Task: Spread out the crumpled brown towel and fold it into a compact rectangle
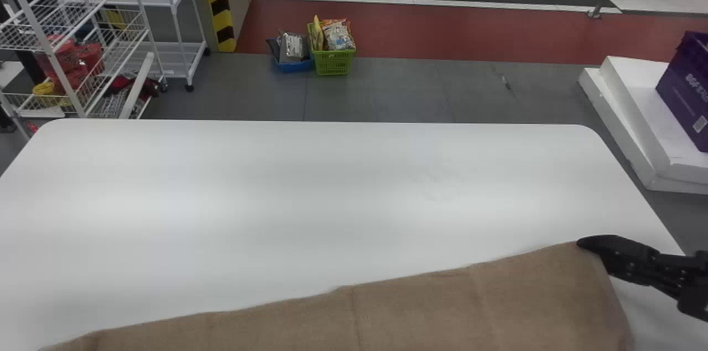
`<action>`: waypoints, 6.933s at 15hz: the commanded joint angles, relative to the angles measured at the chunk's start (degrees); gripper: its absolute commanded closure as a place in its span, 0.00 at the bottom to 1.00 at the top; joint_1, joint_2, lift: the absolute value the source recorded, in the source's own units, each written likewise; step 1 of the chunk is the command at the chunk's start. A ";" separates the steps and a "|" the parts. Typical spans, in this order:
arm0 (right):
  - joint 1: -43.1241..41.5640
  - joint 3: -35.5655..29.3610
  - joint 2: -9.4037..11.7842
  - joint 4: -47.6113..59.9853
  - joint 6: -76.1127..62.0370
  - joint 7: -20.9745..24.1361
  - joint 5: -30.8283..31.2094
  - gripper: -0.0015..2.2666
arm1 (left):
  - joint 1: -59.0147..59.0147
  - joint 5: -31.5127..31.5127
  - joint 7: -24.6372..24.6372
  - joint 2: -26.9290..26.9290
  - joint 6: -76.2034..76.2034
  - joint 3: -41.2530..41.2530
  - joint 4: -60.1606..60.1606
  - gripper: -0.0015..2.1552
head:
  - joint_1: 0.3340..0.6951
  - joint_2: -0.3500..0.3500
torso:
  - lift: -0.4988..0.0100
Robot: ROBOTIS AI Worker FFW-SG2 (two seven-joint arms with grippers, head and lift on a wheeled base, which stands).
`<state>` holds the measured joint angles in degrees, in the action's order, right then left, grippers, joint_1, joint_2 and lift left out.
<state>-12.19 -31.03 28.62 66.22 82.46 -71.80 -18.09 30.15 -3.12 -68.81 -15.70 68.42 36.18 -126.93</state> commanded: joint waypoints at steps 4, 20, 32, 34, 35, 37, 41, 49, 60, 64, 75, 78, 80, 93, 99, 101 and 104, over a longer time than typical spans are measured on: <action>-1.88 0.80 -0.05 -4.08 -0.06 1.14 -0.63 0.42 | 0.00 0.05 0.08 -0.21 -1.31 -0.32 0.99 0.67 | 1.00 0.41 | 0.73; -4.16 0.80 0.12 -11.11 -0.76 7.38 -8.28 0.42 | 0.44 0.05 -1.24 -0.82 -4.30 -1.90 2.74 0.67 | 1.00 0.42 | 0.73; -7.15 -2.98 0.04 -12.61 7.62 18.80 -13.38 0.49 | 0.70 0.05 -1.33 -1.26 -4.65 -2.17 2.92 0.67 | 1.00 0.44 | 0.73; -7.41 -2.81 -0.05 -13.40 7.62 22.50 -15.75 0.49 | 0.70 0.05 -1.33 -1.26 -4.83 -2.61 2.92 0.67 | 1.00 0.43 | 0.73; -7.50 -2.81 -0.05 -14.10 7.62 23.81 -17.16 0.49 | 0.79 0.05 -1.33 -1.26 -4.83 -2.69 2.92 0.67 | 1.00 0.43 | 0.73; -7.77 -2.89 -0.14 -15.77 7.62 27.95 -21.46 0.49 | 0.79 0.14 -1.33 -1.44 -4.83 -2.87 3.10 0.67 | 1.00 0.43 | 0.73; -9.08 -3.33 -0.05 -19.46 7.62 35.42 -27.79 0.49 | 0.70 0.14 -1.24 -1.70 -5.18 -2.96 3.71 0.67 | 1.00 0.45 | 0.73; -8.56 -3.42 -0.40 -19.99 7.62 37.61 -27.88 0.24 | 0.62 0.14 0.25 -1.53 -6.06 -4.19 4.15 0.37 | 1.00 0.47 | 0.73; -0.30 -6.41 0.12 -7.42 7.62 39.37 -27.27 0.03 | 0.53 -0.92 0.69 -1.09 -3.25 -1.90 2.83 0.03 | 1.00 0.42 | 0.73; 2.87 -9.49 -0.23 -1.62 7.62 40.16 -27.09 0.03 | 1.32 -1.27 0.78 -0.47 -1.67 0.29 -0.68 0.04 | 1.00 0.39 | 0.73; 7.97 -14.14 -2.86 10.77 7.62 42.01 -27.53 0.03 | 1.32 -1.53 1.04 -0.03 -0.08 0.91 -2.09 0.04 | 1.00 0.31 | 0.73; 8.32 -14.23 -3.92 11.47 7.62 41.57 -28.41 0.03 | 1.41 -1.62 1.22 -0.03 -0.26 0.82 -2.00 0.04 | 1.00 0.32 | 0.73; 8.49 -14.32 -4.97 12.70 7.62 41.22 -28.67 0.03 | 1.41 -1.53 1.31 -0.03 -0.26 0.73 -1.83 0.04 | 1.00 0.34 | 0.73; 8.85 -18.71 -5.50 18.59 7.62 41.57 -28.85 0.17 | 0.88 -1.45 2.10 -0.29 -0.79 -0.23 -0.16 0.04 | 1.00 0.31 | 0.73; 9.37 -18.71 -5.50 18.68 7.62 40.51 -28.50 0.72 | 0.79 -1.45 2.45 -0.56 -1.49 -0.50 0.72 0.04 | 1.00 0.31 | 0.73; 9.37 -18.71 -5.50 18.68 7.62 40.78 -28.41 0.88 | 0.79 -1.45 2.54 -0.56 -1.49 -0.67 0.72 0.04 | 1.00 0.31 | 0.73; 9.37 -18.80 -5.59 18.68 7.62 41.30 -28.85 0.82 | 0.70 -1.45 2.54 -0.82 -1.84 -0.94 1.34 0.04 | 1.00 0.31 | 0.73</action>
<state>-2.81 -49.80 23.10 84.91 89.96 -30.48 -46.84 30.93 -4.57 -66.27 -16.38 66.77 35.44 -125.89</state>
